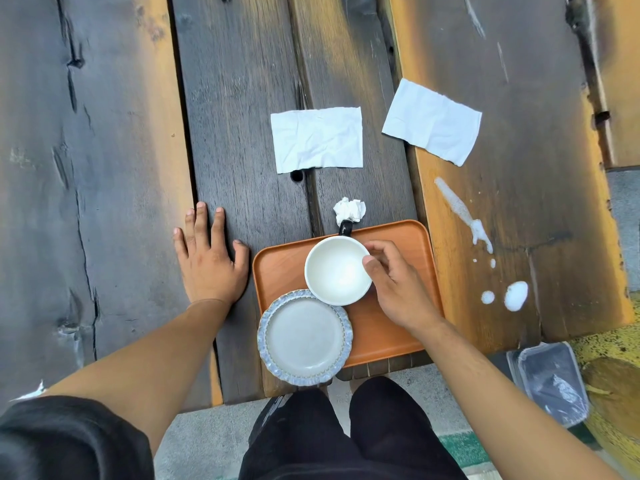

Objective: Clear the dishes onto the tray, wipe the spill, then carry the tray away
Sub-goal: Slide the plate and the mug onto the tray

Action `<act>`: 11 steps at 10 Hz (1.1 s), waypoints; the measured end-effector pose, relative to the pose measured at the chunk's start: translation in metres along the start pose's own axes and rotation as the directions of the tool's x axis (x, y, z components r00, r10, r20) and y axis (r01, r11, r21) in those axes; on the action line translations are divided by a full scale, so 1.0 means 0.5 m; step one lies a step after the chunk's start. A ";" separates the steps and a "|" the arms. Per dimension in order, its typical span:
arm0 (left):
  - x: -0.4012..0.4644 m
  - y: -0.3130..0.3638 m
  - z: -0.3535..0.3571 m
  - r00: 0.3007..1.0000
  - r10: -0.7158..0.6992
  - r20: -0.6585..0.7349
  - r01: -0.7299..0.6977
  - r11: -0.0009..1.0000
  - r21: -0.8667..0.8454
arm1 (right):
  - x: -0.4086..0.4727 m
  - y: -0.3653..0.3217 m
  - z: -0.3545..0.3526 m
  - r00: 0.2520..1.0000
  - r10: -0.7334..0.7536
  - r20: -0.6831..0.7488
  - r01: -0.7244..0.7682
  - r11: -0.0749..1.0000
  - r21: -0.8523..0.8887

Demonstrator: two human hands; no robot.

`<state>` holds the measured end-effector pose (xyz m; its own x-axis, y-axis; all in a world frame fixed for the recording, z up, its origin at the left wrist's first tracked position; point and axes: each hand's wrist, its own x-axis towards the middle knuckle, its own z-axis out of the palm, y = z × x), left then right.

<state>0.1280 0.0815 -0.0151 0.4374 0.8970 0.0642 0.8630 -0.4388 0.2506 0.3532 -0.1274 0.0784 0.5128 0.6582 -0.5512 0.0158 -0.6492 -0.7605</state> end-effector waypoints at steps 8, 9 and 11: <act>0.001 0.001 -0.002 1.000 -0.004 0.013 0.004 1.000 -0.005 | -0.057 -0.022 0.087 0.927 0.367 -0.073 -0.251 0.754 0.608; 0.002 0.001 -0.002 1.000 -0.004 0.014 0.004 1.000 -0.010 | -0.058 -0.022 0.077 0.936 0.349 -0.051 -0.271 0.804 0.529; 0.001 -0.001 0.000 1.000 -0.005 0.018 0.005 1.000 -0.009 | -0.067 -0.030 0.028 0.939 0.343 0.021 -0.331 0.888 0.320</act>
<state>0.1278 0.0822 -0.0150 0.4377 0.8979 0.0455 0.8628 -0.4338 0.2598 0.3235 -0.1343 0.1037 0.4686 0.4038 -0.7858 -0.4303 -0.6725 -0.6022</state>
